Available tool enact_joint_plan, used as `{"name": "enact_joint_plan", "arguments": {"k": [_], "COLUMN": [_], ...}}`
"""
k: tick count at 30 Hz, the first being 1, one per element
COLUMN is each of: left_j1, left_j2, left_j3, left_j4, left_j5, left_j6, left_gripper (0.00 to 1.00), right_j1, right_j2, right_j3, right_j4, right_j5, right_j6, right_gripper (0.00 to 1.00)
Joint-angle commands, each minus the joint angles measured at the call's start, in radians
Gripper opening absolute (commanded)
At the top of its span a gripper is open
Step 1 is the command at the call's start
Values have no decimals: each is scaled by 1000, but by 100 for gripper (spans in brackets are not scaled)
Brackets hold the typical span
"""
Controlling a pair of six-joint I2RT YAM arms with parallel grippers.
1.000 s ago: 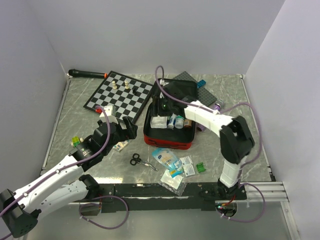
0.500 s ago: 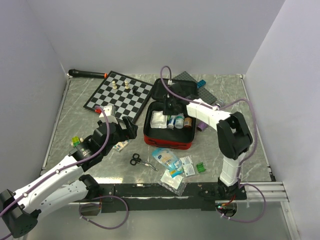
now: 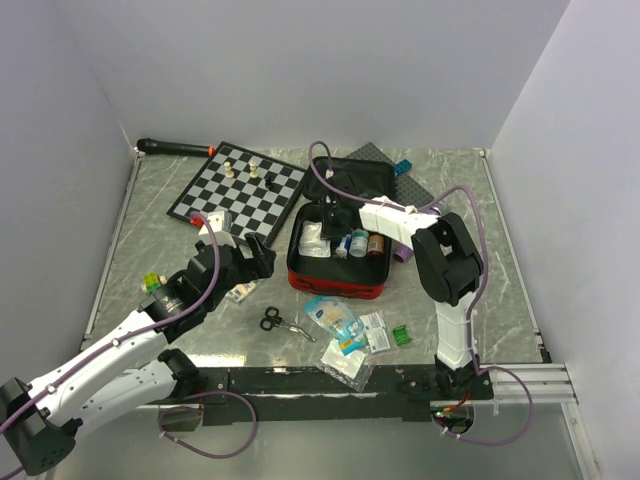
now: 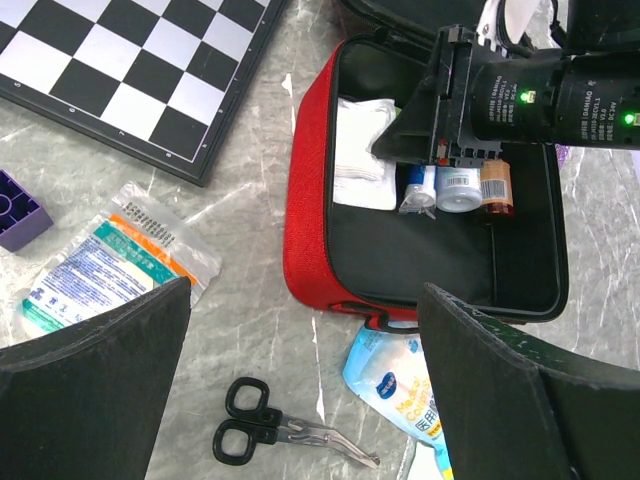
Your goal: Organize the medicine kit
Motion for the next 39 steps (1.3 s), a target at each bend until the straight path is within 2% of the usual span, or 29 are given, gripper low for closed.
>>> {"name": "enact_joint_plan", "arguments": {"k": [1, 12, 16, 22, 29, 33, 36, 39], "left_j1": [4, 3, 4, 4, 4, 3, 3, 4], "left_j2": [8, 25, 14, 7, -15, -10, -1, 1], "left_j3": [-2, 2, -1, 1, -4, -6, -4, -6], "left_j4": [14, 11, 12, 14, 20, 23, 25, 26], "left_j5": [3, 12, 11, 15, 20, 21, 28, 31], "left_j6": [-3, -5, -3, -5, -10, -11, -11, -11], "left_gripper": [99, 99, 99, 99, 99, 99, 99, 99], "right_j1": [22, 14, 11, 13, 13, 13, 11, 11], "right_j2": [43, 101, 17, -90, -176, -179, -138, -94], "right_j3": [73, 98, 17, -7, 22, 33, 39, 36], "right_j4": [0, -50, 32, 87, 98, 82, 47, 32], "right_j5": [-29, -12, -26, -66, -87, -77, -49, -34], "right_j6": [-16, -17, -14, -10, -8, -11, -14, -13], "right_gripper": [25, 29, 37, 50, 55, 52, 39, 32]}}
